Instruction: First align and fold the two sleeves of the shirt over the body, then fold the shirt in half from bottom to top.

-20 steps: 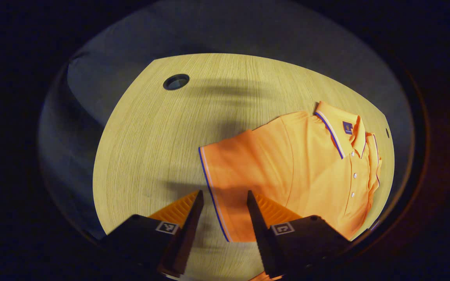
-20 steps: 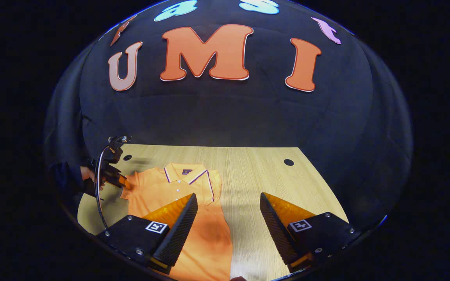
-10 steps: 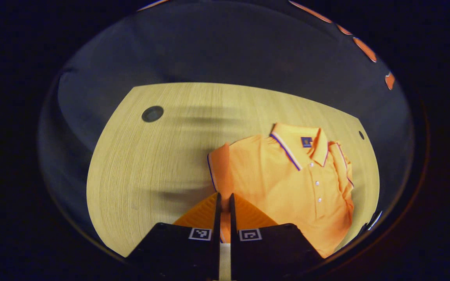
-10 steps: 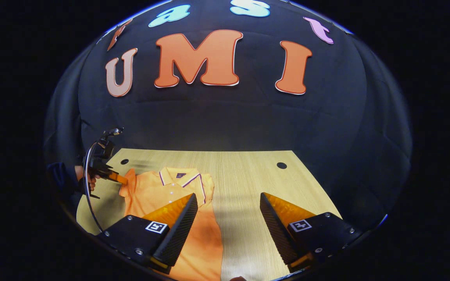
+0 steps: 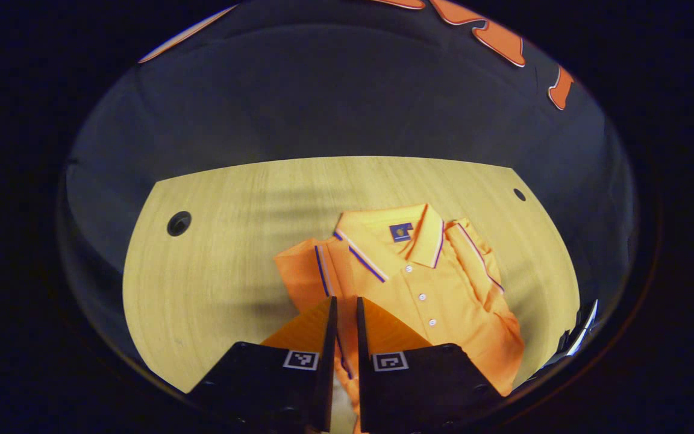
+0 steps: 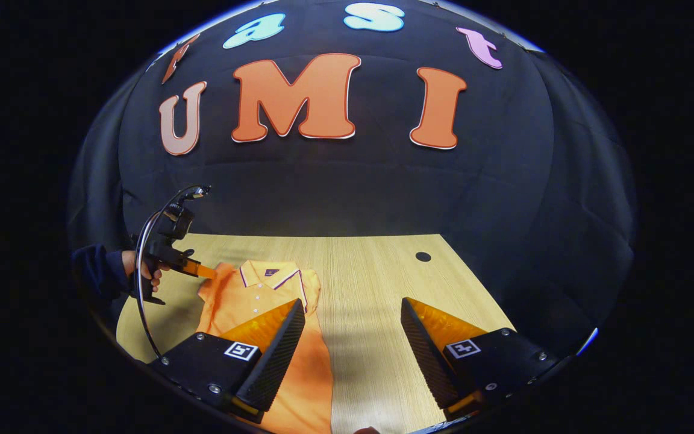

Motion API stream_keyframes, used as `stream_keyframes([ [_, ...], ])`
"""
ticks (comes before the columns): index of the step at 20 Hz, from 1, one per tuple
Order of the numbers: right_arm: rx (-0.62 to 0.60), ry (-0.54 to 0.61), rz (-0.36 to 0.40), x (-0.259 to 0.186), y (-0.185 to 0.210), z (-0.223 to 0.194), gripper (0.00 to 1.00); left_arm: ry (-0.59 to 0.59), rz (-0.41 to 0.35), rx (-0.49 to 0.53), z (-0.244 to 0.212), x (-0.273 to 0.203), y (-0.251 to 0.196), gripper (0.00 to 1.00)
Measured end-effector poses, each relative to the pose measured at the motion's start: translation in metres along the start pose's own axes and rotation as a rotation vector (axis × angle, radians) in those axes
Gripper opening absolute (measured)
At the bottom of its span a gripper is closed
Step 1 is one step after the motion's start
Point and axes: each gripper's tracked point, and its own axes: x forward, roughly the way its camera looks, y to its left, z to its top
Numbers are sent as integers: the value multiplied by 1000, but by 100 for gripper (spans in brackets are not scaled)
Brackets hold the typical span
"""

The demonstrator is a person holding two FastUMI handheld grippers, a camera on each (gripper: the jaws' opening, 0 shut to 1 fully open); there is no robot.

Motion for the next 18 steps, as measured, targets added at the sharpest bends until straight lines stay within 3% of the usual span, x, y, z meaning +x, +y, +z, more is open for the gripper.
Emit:
stream_keyframes([
  [2,11,4,-7,-4,-4,-4,98,4,-75,4,-2,2,-27,28],
  [3,15,5,-12,-5,-5,-6,98,-3,-99,10,-1,-1,-36,44],
  [4,18,5,-13,-6,-5,-6,98,-17,-102,17,0,-3,-38,53],
  [5,21,6,-17,-8,-5,-8,98,-32,-95,32,1,-7,-39,74],
  [6,24,4,-14,-8,-3,-10,98,-56,-81,46,3,-11,-39,87],
  [7,26,4,-16,-8,-2,-11,98,-79,-71,63,5,-16,-38,93],
  [13,-1,-57,-13,-13,10,-9,98,-285,-17,100,18,-82,-39,98],
  [18,-62,-126,70,-17,30,6,98,-532,75,107,27,-178,-47,98],
])
